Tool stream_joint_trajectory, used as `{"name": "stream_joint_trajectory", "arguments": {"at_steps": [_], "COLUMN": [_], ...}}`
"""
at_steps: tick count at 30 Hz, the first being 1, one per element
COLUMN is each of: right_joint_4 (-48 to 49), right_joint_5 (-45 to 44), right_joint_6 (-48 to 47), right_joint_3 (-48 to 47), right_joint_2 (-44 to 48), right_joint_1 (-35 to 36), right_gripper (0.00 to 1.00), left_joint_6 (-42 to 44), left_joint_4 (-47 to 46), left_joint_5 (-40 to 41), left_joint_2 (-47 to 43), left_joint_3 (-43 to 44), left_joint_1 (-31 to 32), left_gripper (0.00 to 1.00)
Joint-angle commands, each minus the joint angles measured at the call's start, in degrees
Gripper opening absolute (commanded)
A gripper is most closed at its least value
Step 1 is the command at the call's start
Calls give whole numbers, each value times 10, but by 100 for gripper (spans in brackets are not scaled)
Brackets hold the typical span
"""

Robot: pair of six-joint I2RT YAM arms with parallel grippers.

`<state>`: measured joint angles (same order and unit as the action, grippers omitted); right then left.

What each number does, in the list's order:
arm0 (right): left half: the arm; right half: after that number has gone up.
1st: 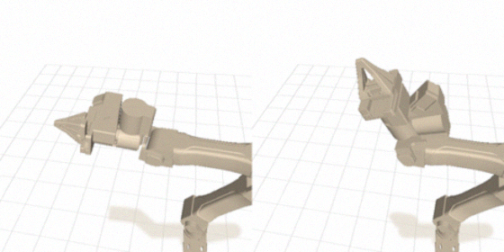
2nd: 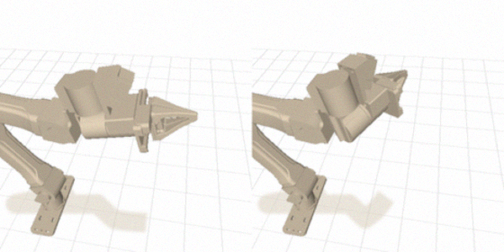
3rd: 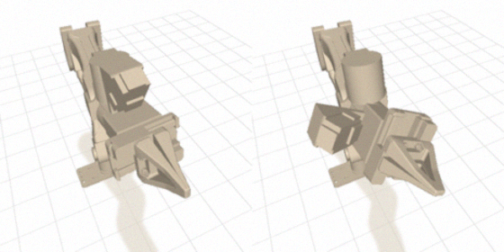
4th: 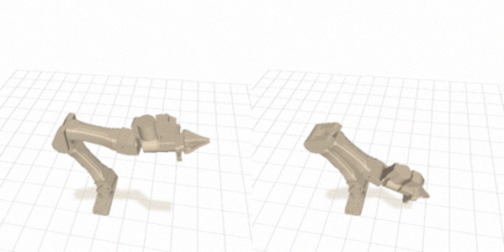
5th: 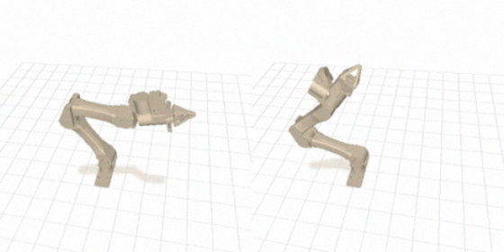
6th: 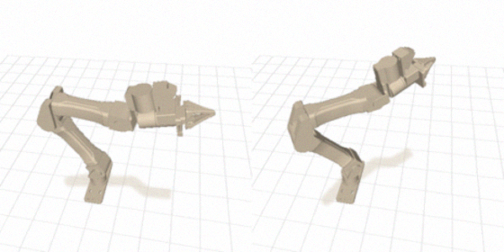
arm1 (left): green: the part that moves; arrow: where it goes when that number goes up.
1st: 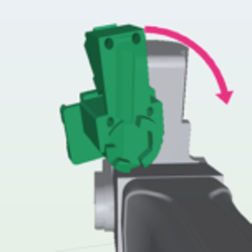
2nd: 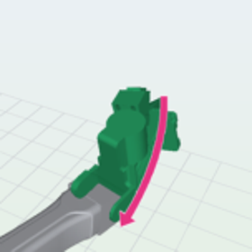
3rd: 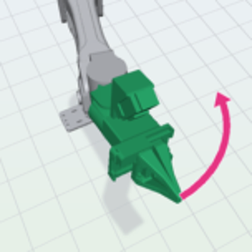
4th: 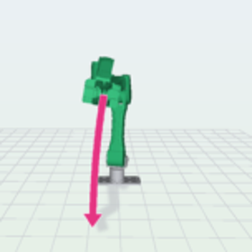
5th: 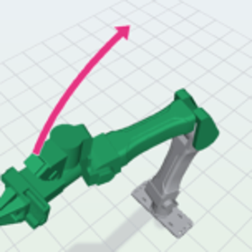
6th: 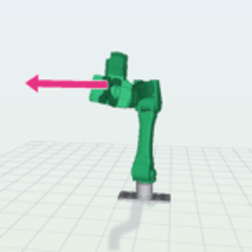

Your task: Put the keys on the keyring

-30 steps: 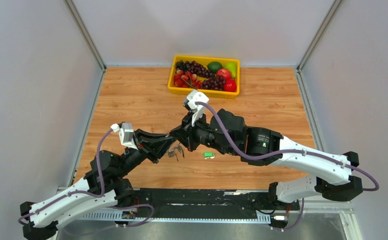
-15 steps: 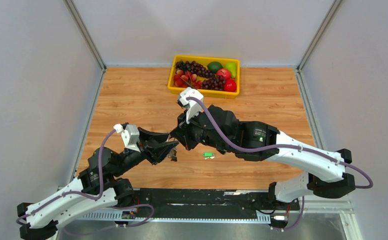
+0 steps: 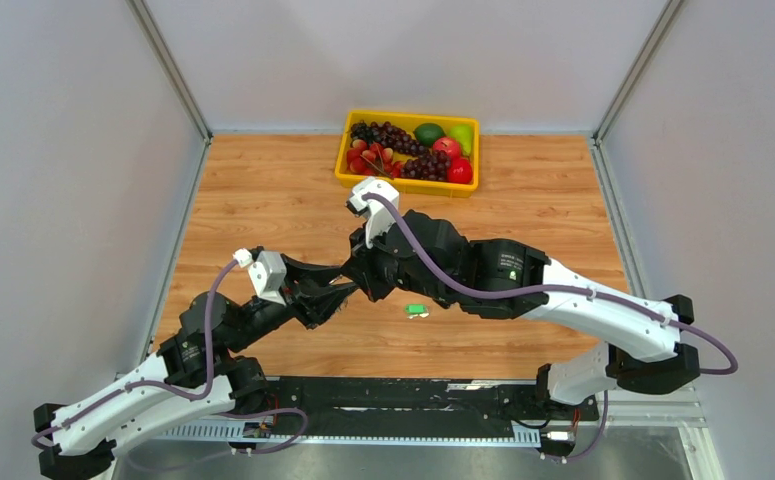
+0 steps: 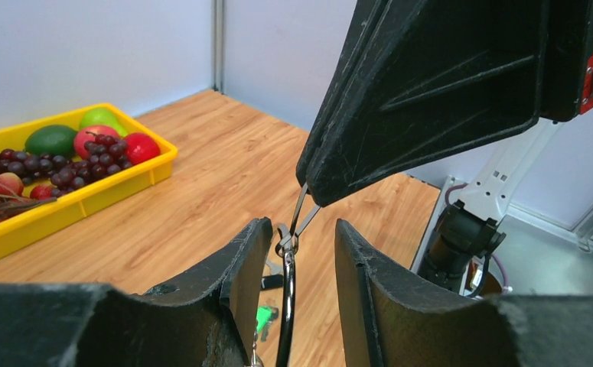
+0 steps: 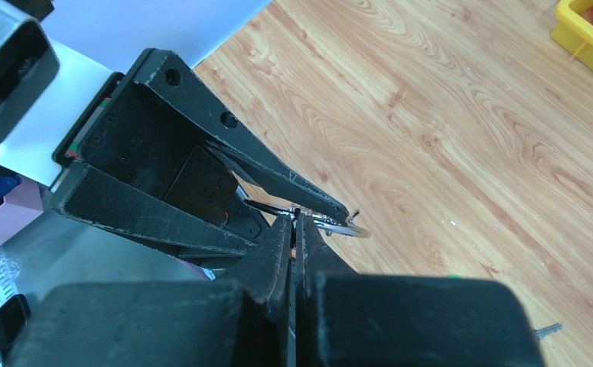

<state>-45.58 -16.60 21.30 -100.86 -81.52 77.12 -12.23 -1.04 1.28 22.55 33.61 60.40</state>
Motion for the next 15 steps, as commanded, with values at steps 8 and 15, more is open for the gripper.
{"name": "stream_joint_trajectory", "arguments": {"at_steps": [8, 15], "right_joint_4": [-10, -11], "right_joint_5": [-15, -16], "right_joint_6": [16, 21], "right_joint_3": [-41, -50], "right_joint_2": [-10, -13], "right_joint_1": [4, 3], "right_gripper": [0, 0], "left_joint_6": [34, 40], "left_joint_4": [-5, -5], "left_joint_5": [-9, -9], "left_joint_2": [-14, -12], "left_joint_3": [26, 19], "left_joint_1": [2, 2], "left_gripper": [47, 46]}}
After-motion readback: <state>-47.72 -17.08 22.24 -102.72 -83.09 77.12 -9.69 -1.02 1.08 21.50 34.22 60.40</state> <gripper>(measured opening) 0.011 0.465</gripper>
